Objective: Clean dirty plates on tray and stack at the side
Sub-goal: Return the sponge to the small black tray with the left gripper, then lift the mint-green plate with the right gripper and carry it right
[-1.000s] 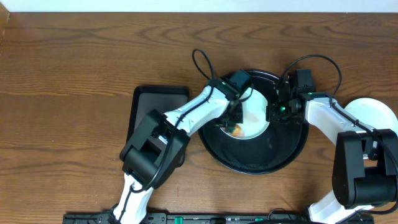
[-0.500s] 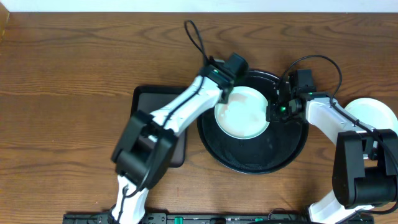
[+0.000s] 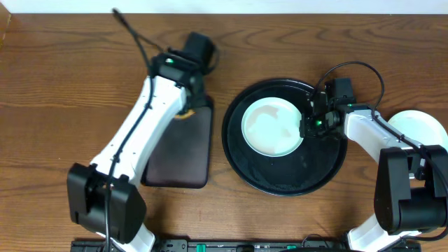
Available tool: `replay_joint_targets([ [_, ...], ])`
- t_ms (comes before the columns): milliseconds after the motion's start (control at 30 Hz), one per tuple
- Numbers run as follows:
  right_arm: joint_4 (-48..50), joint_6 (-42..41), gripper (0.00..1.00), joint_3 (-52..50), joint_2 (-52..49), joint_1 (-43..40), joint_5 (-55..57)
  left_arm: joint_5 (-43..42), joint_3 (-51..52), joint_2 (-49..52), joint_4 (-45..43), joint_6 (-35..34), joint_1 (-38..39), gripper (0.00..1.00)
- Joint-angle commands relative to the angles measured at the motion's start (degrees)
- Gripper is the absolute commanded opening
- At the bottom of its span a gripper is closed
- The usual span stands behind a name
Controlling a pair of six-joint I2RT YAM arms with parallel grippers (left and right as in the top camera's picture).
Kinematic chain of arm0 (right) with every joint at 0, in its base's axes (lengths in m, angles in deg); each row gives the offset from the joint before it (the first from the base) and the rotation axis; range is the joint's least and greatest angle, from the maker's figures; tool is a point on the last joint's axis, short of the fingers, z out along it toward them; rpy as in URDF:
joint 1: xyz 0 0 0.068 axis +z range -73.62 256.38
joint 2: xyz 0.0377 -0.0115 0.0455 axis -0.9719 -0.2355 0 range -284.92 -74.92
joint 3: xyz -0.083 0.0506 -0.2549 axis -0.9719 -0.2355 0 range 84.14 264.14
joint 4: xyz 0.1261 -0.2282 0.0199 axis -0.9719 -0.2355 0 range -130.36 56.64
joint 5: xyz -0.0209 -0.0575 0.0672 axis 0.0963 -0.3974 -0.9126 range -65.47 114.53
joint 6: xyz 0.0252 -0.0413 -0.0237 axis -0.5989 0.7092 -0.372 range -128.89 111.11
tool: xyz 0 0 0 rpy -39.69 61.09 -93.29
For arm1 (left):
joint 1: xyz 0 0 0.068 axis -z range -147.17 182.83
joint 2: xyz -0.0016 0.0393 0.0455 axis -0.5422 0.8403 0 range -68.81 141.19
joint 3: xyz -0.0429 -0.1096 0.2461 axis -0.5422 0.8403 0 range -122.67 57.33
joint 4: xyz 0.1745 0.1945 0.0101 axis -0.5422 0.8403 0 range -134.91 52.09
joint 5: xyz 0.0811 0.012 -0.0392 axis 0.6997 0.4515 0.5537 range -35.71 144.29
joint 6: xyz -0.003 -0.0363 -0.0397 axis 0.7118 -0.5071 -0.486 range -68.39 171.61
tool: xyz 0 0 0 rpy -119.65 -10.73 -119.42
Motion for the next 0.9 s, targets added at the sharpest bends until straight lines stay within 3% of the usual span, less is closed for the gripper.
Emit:
replay_joint_targets([
  [0, -1.0, 3.4, 0.01, -1.9, -2.4, -0.2, 1.4, -4.5, 7.8, 1.4, -1.5, 0.7, -2.7, 0.08],
  [133, -0.4, 3.4, 0.01, -1.9, -2.4, -0.2, 1.4, -4.6, 14.6, 1.5, -6.2, 0.7, -4.5, 0.09],
  [233, 0.7, 3.3, 0.01, -1.9, -2.4, -0.3, 1.4, -4.6, 15.0, 1.4, -7.1, 0.8, -5.4, 0.17],
  [400, 0.5, 2.3, 0.01, -1.2, -2.2, -0.3, 1.4, -4.6, 14.2, -0.2, -6.4, 0.8, -6.4, 0.53],
  [600, -4.3, 2.3, 0.01, 3.1, 5.6, 0.3, 3.8, -5.7, 13.0, -6.9, -5.2, 0.7, -6.9, 0.75],
  [733, -5.7, 2.3, 0.01, 4.6, 13.5, 2.6, 14.0, -5.6, 13.0, -12.0, -5.2, 0.7, -6.9, 0.82],
  [867, -6.8, 2.4, 0.01, 4.6, 20.7, 6.8, 26.6, -5.6, 13.0, -14.4, -5.2, 0.7, -6.8, 0.84],
])
